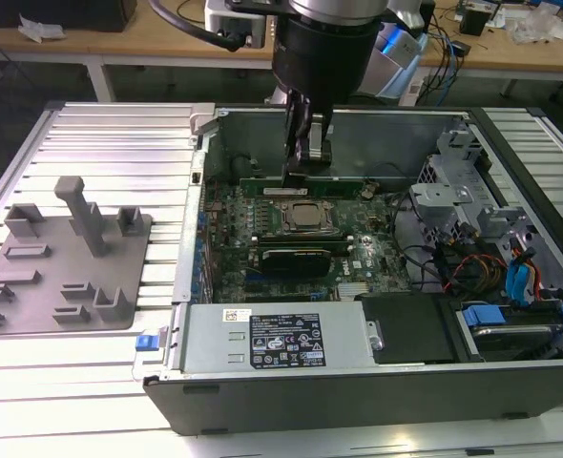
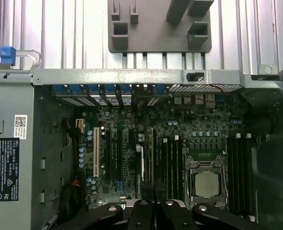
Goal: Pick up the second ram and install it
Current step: 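Pick up the second ram and move it above second insertion slot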
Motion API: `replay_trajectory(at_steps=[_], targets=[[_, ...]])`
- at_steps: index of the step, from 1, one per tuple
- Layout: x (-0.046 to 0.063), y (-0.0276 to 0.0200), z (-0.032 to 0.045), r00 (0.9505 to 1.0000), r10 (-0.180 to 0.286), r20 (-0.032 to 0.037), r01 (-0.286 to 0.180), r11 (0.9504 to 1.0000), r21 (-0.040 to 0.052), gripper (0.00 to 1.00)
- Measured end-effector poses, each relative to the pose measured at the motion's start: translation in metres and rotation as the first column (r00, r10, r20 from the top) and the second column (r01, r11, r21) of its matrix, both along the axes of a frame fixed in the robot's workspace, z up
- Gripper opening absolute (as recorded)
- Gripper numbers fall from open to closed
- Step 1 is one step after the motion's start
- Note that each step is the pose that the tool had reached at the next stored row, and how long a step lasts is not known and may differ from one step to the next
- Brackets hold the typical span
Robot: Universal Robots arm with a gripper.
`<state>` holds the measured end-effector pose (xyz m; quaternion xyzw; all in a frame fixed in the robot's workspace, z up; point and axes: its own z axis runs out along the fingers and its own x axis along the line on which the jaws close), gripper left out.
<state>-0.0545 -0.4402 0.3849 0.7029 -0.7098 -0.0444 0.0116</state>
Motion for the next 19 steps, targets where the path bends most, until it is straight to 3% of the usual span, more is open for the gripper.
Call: replay_trajectory(at_steps=[5, 10, 19], targets=[[0.0, 0.0019, -0.0001, 1.0, 0.0, 0.0, 0.0, 1.0, 0.0001, 0.09], [0.0, 0.019, -0.0006, 1.0, 0.0, 0.0, 0.0, 1.0, 0.0009, 0.09], [0.0, 0.0389, -0.0014, 1.0, 0.0, 0.0001, 0.0, 1.0, 0.0045, 0.09]])
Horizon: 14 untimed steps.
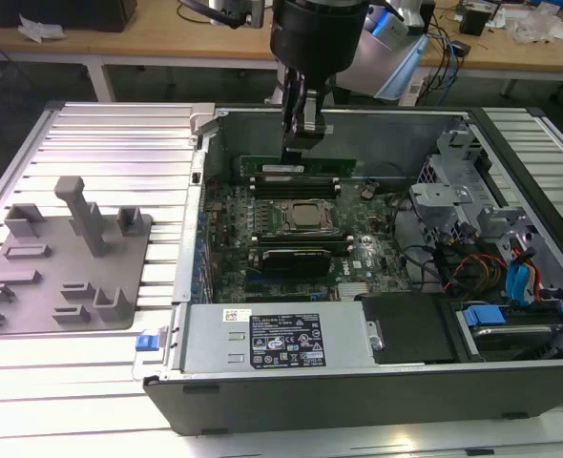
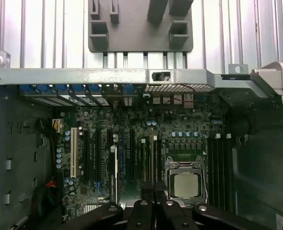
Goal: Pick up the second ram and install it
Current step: 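Pick up the second ram and move it above second insertion slot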
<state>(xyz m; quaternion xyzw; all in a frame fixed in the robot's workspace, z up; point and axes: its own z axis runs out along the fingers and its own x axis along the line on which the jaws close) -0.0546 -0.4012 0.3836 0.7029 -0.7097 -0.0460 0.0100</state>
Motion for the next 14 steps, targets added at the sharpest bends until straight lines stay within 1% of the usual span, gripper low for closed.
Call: replay_trajectory(at_steps=[4, 6, 7, 10, 14], targets=[[0.0, 0.0066, -0.0002, 1.0, 0.0, -0.0001, 0.0, 1.0, 0.0016, 0.09], [0.0, 0.0108, -0.0004, 1.0, 0.0, 0.0, 0.0, 1.0, 0.0031, 0.09], [0.0, 0.0118, -0.0005, 1.0, 0.0, 0.0, 0.0, 1.0, 0.0036, 0.09], [0.0, 0.0185, -0.001, 1.0, 0.0, 0.0, 0.0, 1.0, 0.0059, 0.09], [0.0, 0.0238, -0.004, 1.0, 0.0, 0.0, 0.0, 1.0, 0.0063, 0.09]])
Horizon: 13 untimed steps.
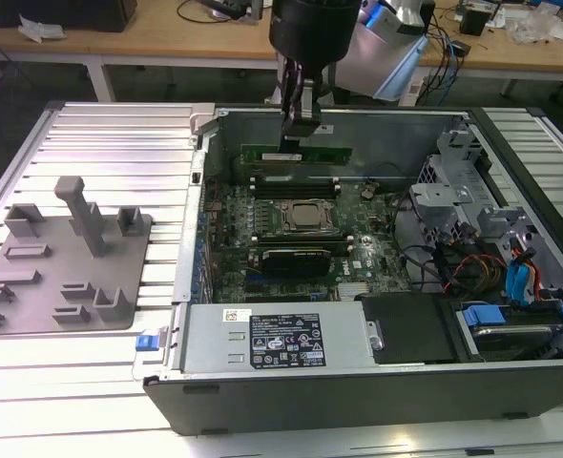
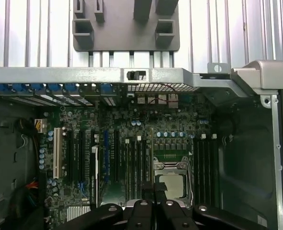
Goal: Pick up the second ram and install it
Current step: 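Pick up the second ram and move it above second insertion slot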
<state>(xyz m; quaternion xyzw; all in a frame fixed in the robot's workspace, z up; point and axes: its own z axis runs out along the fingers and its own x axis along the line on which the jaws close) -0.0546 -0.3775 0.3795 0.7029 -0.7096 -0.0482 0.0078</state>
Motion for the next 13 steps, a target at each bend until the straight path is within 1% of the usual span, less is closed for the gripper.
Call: replay_trajectory(at_steps=[2, 4, 6, 7, 11, 13], targets=[[0.0, 0.0005, -0.0018, 1.0, 0.0, 0.0001, 0.0, 1.0, 0.0004, 0.09], [0.0, 0.001, -0.0055, 1.0, 0.0, 0.0013, 0.0, 1.0, 0.0003, 0.09], [0.0, 0.0013, -0.0139, 1.0, 0.0, 0.0021, 0.0, 1.0, 0.0004, 0.09], [0.0, 0.0013, -0.0164, 1.0, 0.0, 0.002, 0.0, 1.0, 0.0004, 0.09], [0.006, 0.0013, -0.02, 1.0, 0.0, 0.002, 0.0, 1.0, 0.0003, 0.09], [0.009, 0.0012, -0.0239, 1.0, 0.0, 0.0021, 0.0, 1.0, 0.0004, 0.09]])
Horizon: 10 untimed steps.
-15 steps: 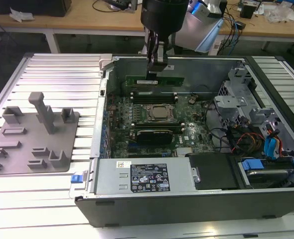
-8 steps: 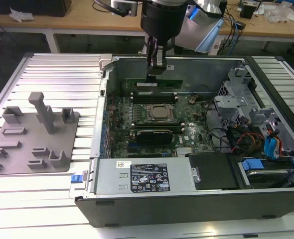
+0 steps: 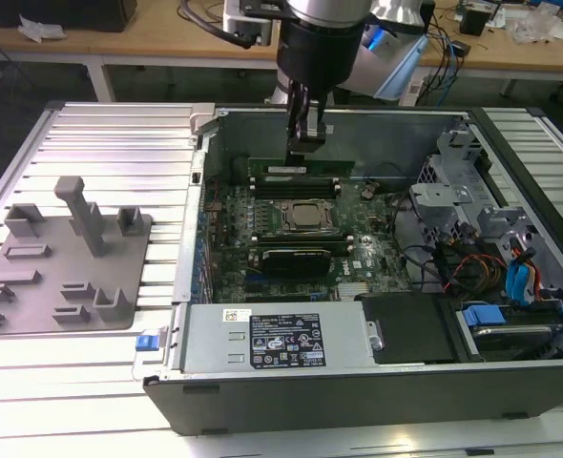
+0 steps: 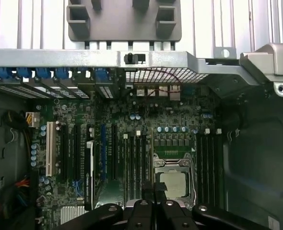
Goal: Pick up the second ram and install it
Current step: 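Pick up the second ram and move it above second insertion slot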
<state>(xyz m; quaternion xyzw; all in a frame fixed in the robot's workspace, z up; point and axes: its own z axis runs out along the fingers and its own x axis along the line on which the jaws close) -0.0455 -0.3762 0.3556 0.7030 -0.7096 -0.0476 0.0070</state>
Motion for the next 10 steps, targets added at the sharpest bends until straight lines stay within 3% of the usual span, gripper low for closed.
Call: replay_trajectory(at_steps=[5, 10], targets=[[0.001, 0.0, -0.0117, 1.0, 0.0, 0.0057, 0.0, 1.0, 0.0, 0.09], [0.001, 0.0, -0.0196, 1.0, 0.0, 0.0068, 0.0, 1.0, 0.0, 0.09]])
